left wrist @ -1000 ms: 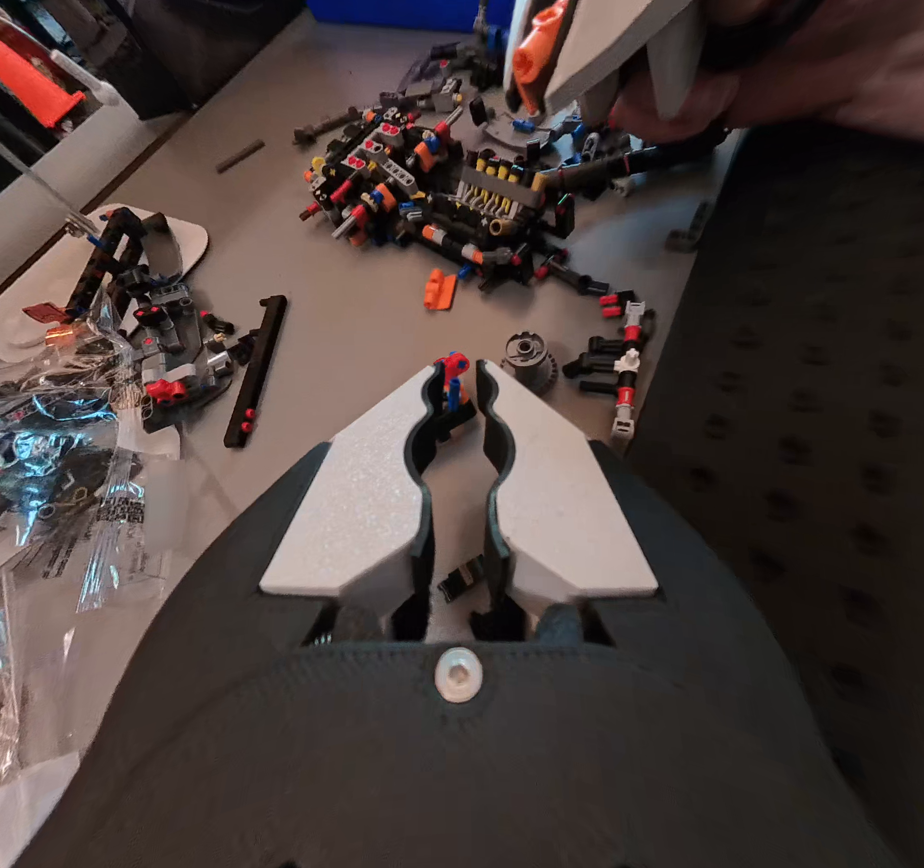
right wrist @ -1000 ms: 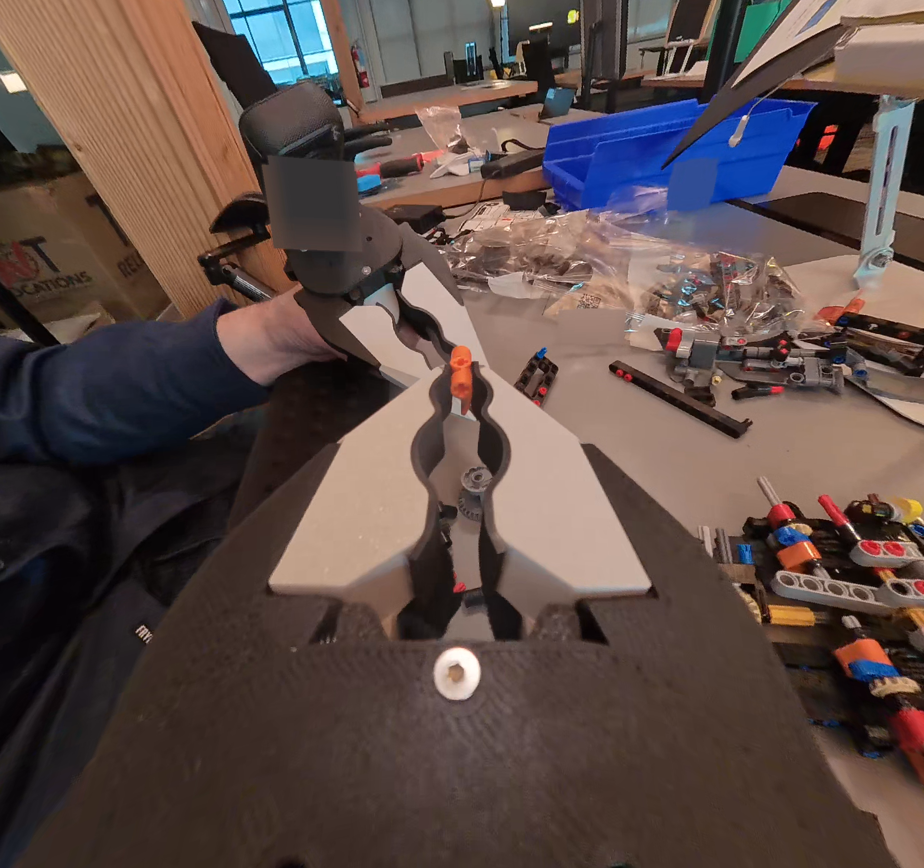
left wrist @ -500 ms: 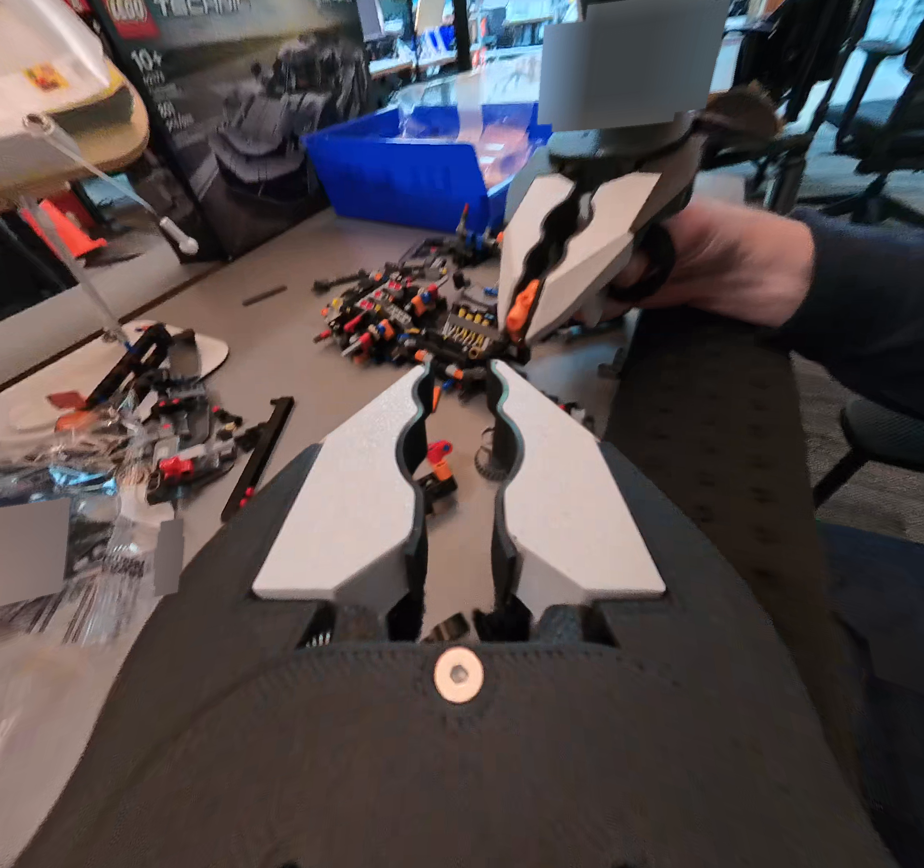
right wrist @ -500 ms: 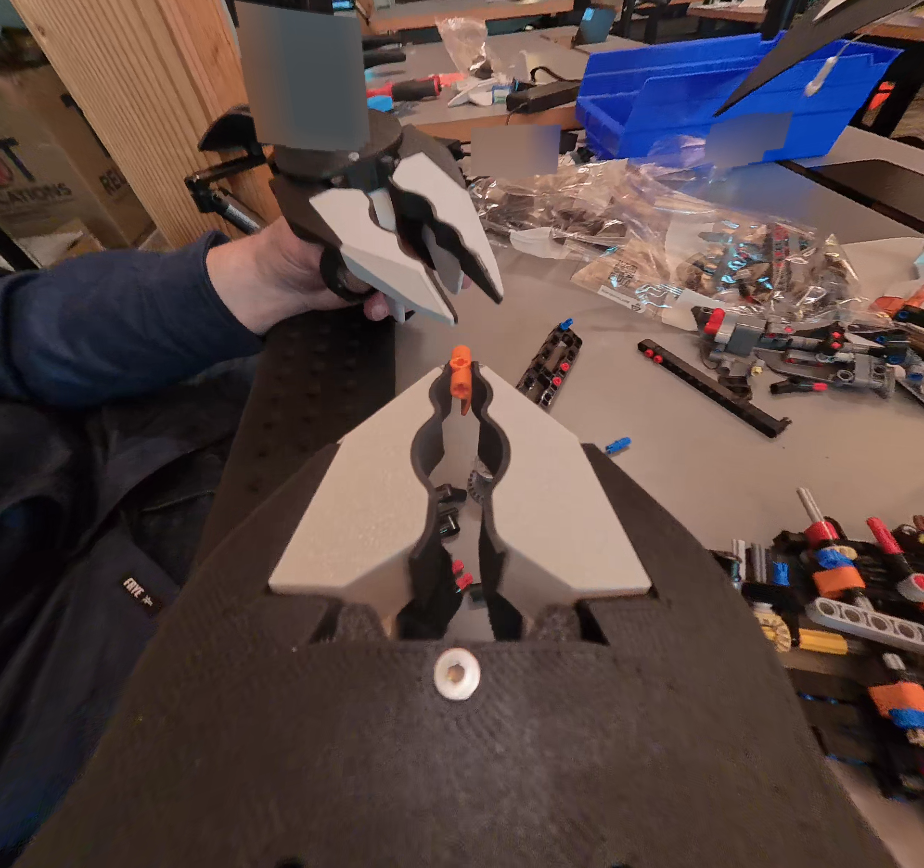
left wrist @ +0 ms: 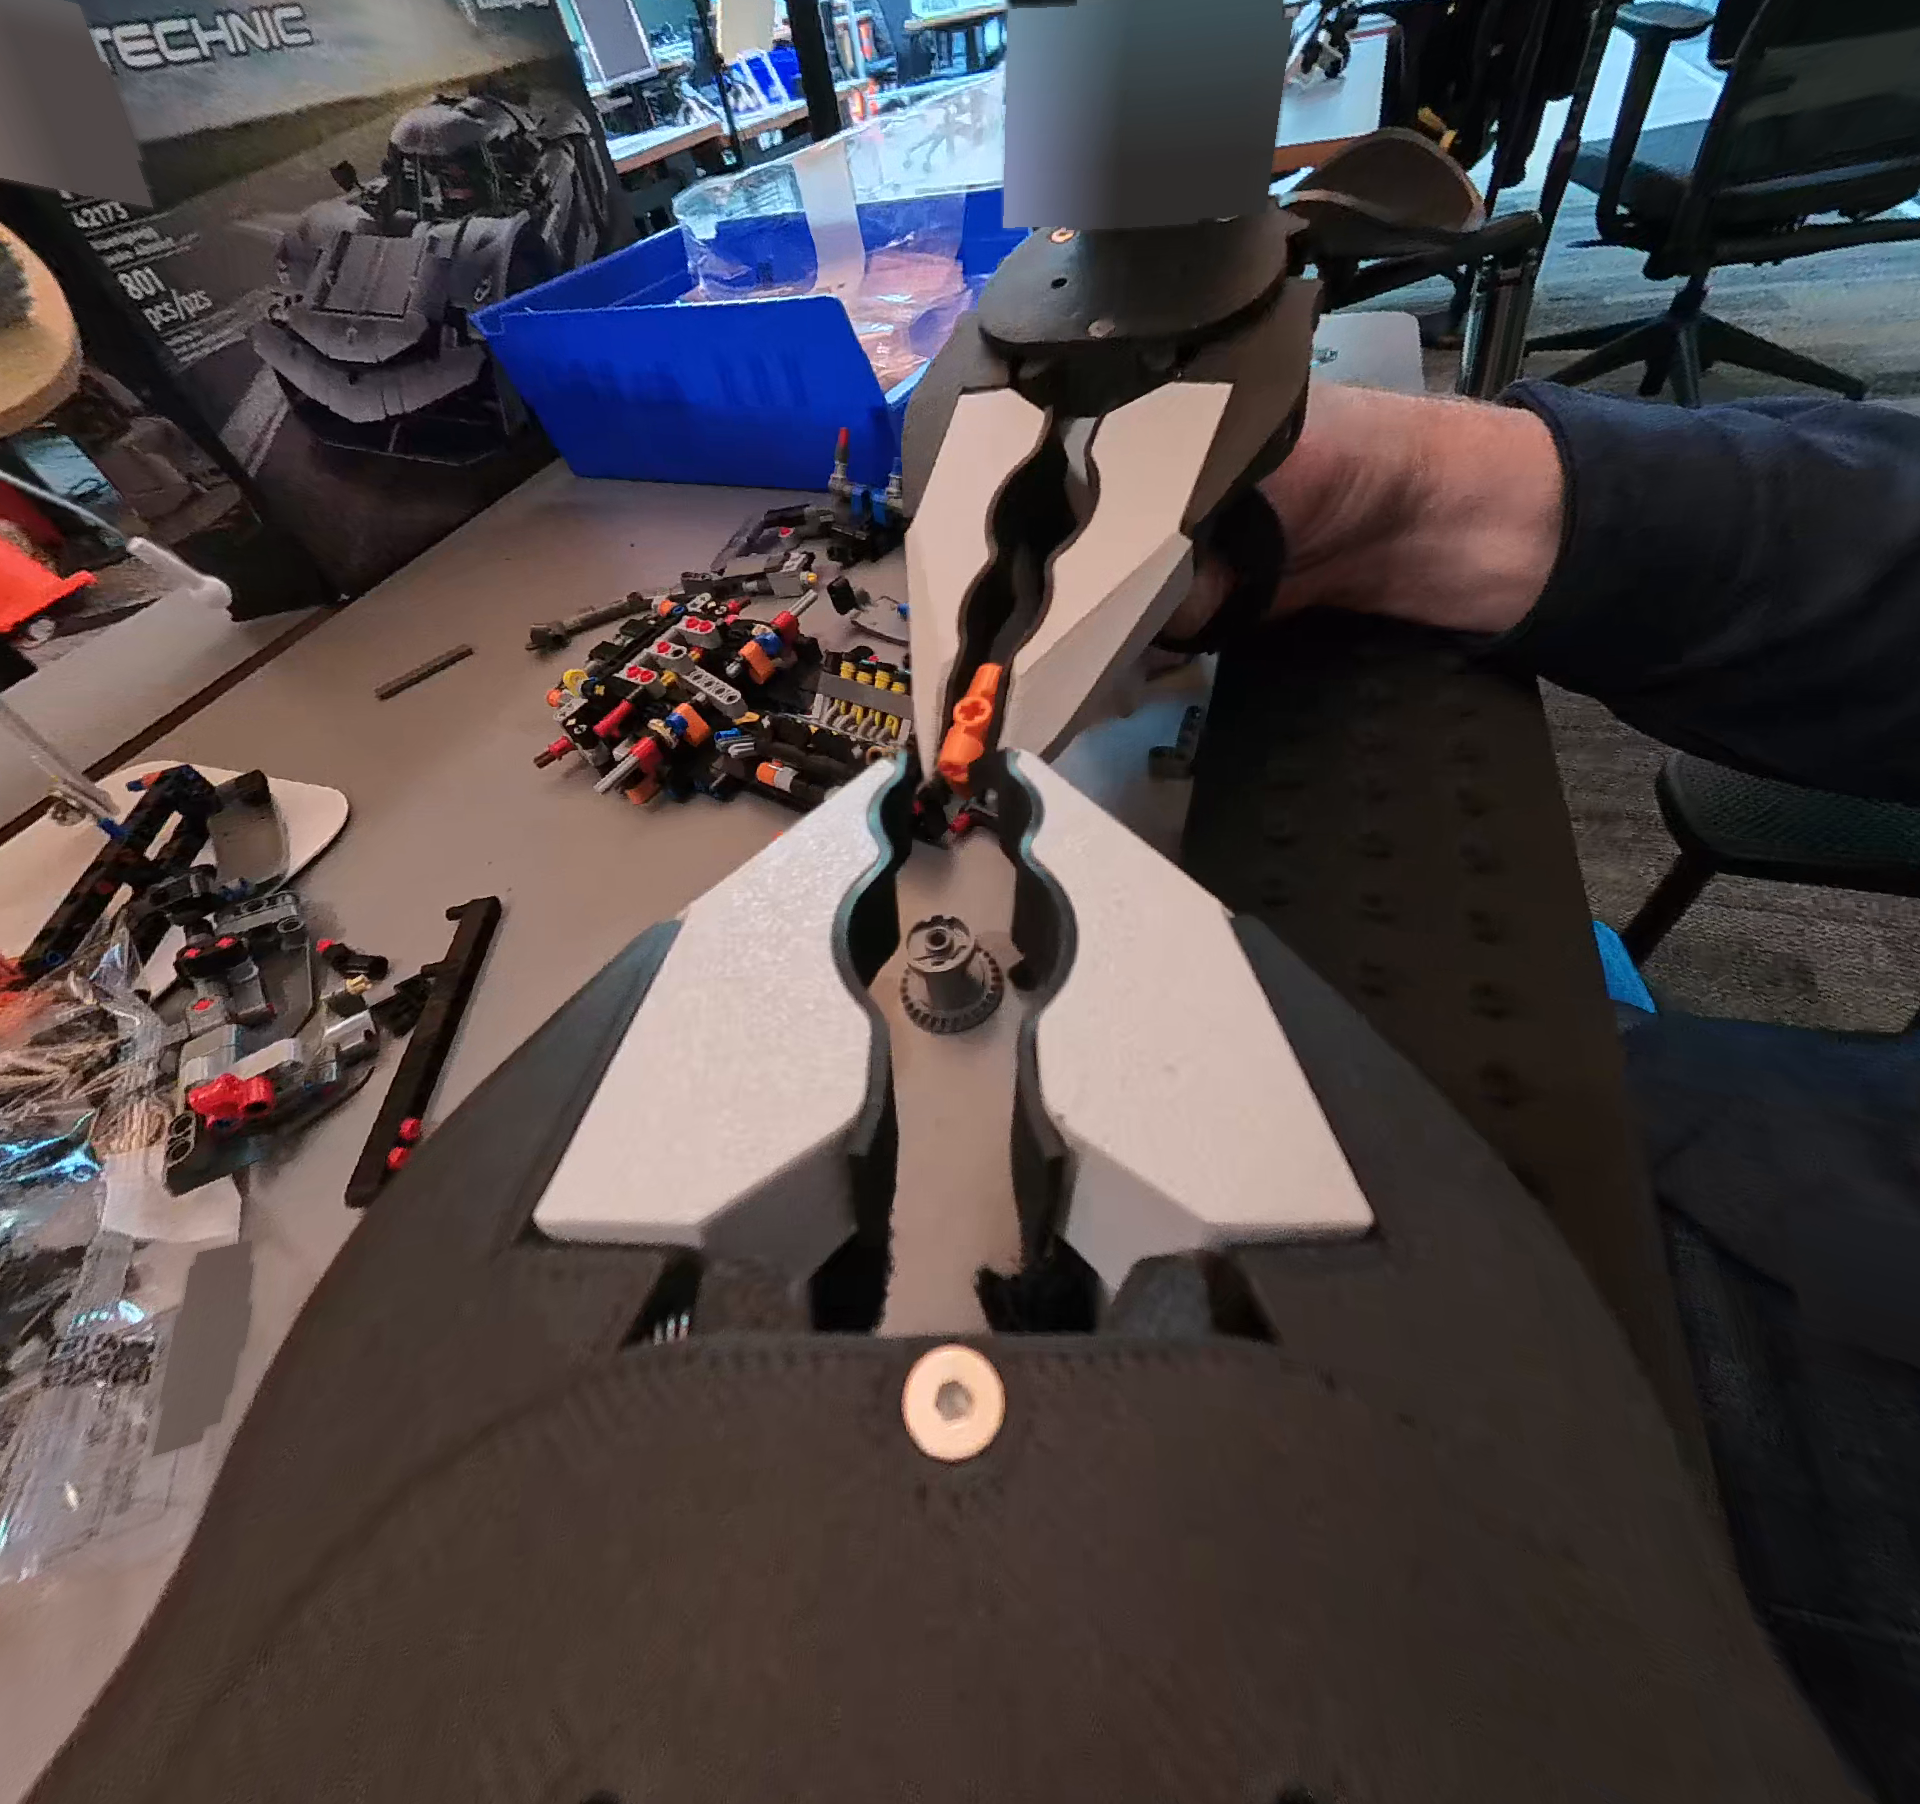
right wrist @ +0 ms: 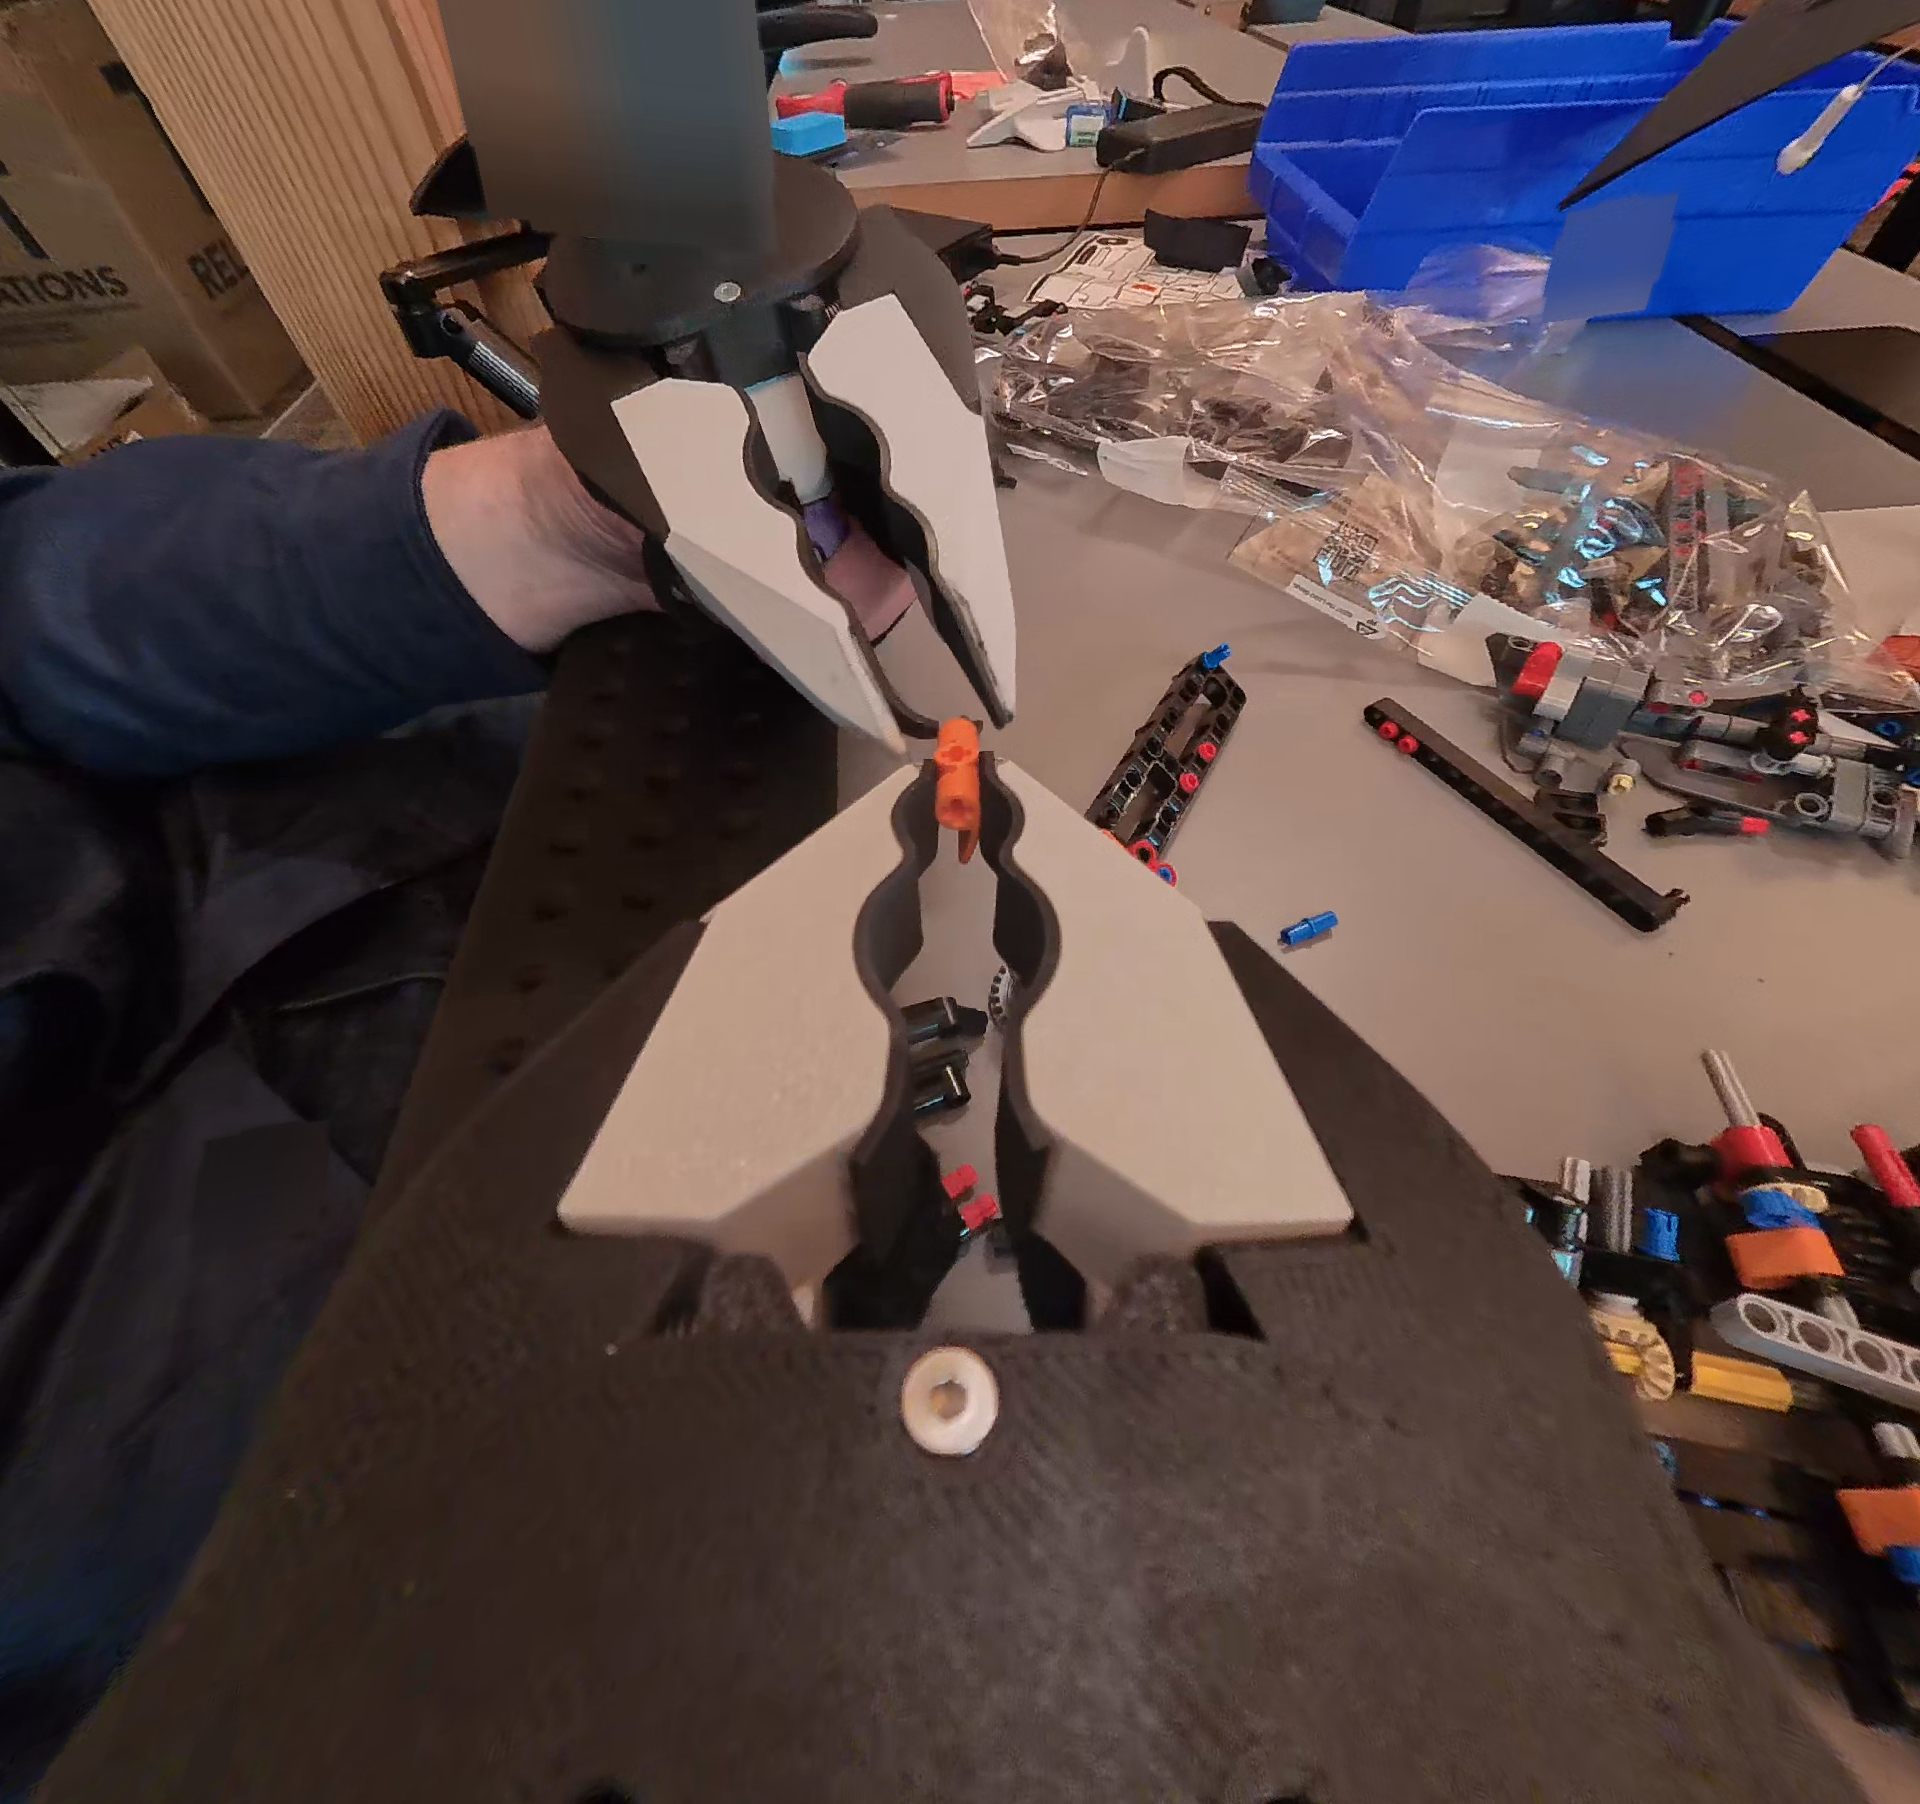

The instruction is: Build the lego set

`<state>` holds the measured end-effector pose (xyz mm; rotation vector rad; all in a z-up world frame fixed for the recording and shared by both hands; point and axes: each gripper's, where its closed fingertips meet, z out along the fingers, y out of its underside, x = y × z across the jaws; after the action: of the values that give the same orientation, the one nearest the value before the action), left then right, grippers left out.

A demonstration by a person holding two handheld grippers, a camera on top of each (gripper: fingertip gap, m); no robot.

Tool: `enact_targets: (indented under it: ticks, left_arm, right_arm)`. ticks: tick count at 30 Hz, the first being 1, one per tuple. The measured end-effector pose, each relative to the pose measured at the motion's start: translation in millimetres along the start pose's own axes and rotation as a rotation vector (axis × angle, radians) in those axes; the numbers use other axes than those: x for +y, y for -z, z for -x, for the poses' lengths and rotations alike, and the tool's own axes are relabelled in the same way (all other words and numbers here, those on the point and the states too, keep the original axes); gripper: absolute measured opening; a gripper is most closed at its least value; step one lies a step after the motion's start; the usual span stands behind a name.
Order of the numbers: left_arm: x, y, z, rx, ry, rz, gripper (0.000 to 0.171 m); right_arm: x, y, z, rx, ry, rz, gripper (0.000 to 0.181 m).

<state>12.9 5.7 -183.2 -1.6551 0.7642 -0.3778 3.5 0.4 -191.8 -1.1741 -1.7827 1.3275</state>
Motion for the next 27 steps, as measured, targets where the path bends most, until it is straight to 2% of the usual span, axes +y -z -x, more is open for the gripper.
enact_targets:
  ticks: [3, 4, 5, 8, 20, 23, 27]
  left_arm:
    - [2.1, -2.6, -3.5, 0.011, -0.019, 0.016, 0.013]
    - [2.3, -2.9, -4.6, 0.014, -0.026, 0.019, 0.012]
    - [2.2, -2.9, -4.7, 0.009, -0.034, 0.02, 0.003]
    - [2.8, -1.9, -4.0, 0.012, -0.023, 0.021, 0.0]
    - [-0.9, 1.7, -1.3, 0.016, 0.008, -0.009, 0.0]
    - [-0.3, 0.7, -4.9, 0.043, 0.011, -0.008, 0.007]
    - [0.7, 0.5, -7.1, 0.059, 0.012, -0.003, 0.004]
  right_arm:
    - [5.4, -3.1, 1.1, -0.001, 0.009, 0.033, 0.005]
    - [6.8, -4.2, 1.9, -0.002, 0.015, 0.043, 0.005]
    - [7.5, -5.0, 2.7, -0.006, 0.018, 0.048, 0.005]
    - [6.8, -4.9, 4.3, -0.016, 0.018, 0.042, 0.005]
    - [2.2, -2.2, 4.1, -0.012, 0.017, 0.014, 0.005]
    - [1.3, -1.7, 5.4, -0.018, 0.019, 0.009, 0.005]
    - [2.3, -1.9, 7.0, -0.021, 0.031, 0.017, 0.005]
